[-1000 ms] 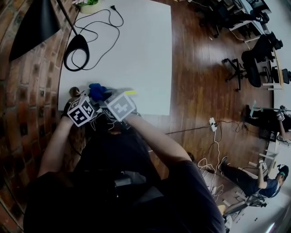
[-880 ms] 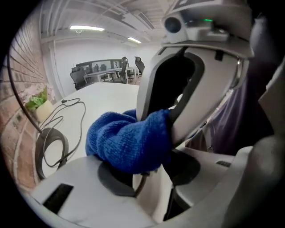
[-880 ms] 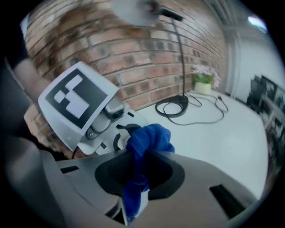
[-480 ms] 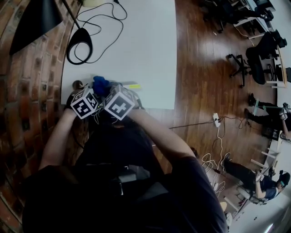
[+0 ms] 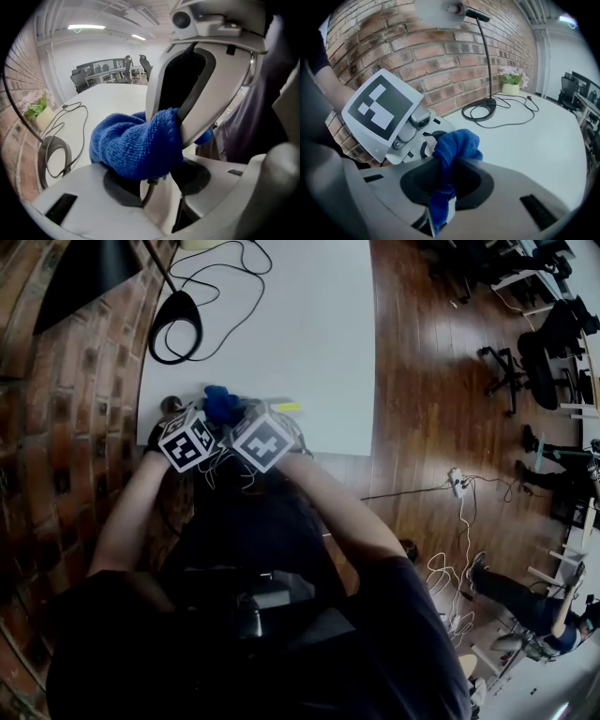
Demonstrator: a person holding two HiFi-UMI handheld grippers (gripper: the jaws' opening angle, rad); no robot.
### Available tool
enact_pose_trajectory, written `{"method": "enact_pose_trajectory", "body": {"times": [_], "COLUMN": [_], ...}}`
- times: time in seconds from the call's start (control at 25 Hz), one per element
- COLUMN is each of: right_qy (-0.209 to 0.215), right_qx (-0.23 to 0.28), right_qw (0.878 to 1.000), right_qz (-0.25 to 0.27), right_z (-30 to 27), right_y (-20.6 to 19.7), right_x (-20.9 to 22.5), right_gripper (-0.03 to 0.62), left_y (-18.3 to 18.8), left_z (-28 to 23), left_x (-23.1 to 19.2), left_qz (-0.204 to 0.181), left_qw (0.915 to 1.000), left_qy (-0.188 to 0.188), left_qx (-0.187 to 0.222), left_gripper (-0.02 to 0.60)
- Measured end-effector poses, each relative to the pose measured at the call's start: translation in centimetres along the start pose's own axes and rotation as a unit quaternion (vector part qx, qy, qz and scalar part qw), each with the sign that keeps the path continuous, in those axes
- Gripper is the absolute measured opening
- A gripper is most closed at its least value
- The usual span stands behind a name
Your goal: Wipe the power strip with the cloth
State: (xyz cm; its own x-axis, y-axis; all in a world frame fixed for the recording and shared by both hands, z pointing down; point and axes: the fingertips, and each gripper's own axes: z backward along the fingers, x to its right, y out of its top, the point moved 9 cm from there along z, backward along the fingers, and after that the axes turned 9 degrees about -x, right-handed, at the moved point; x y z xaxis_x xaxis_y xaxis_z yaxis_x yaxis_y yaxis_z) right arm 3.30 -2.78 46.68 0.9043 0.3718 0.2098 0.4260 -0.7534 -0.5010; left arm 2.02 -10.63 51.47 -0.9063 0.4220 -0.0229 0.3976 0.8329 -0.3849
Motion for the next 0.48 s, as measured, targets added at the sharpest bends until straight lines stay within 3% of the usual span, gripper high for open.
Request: {"method": "enact_pose_trajectory", "body": {"times": [0.48], "right_qy": [-0.039], "right_qx": [0.014], "right_qw": [0.999], "right_qz": [-0.029], "right_z": [1.8], "right_y": [-2.7], "right_x": [1.7], "right_gripper": [0.063], "left_y": [-0.1], "left_z": [-0.1], "left_x": [-0.1], "left_qz": [-0.003], "left_qw": [1.0], "left_qy": [0.002], "left_qx": [-0.005], "left_gripper": [0.181]}}
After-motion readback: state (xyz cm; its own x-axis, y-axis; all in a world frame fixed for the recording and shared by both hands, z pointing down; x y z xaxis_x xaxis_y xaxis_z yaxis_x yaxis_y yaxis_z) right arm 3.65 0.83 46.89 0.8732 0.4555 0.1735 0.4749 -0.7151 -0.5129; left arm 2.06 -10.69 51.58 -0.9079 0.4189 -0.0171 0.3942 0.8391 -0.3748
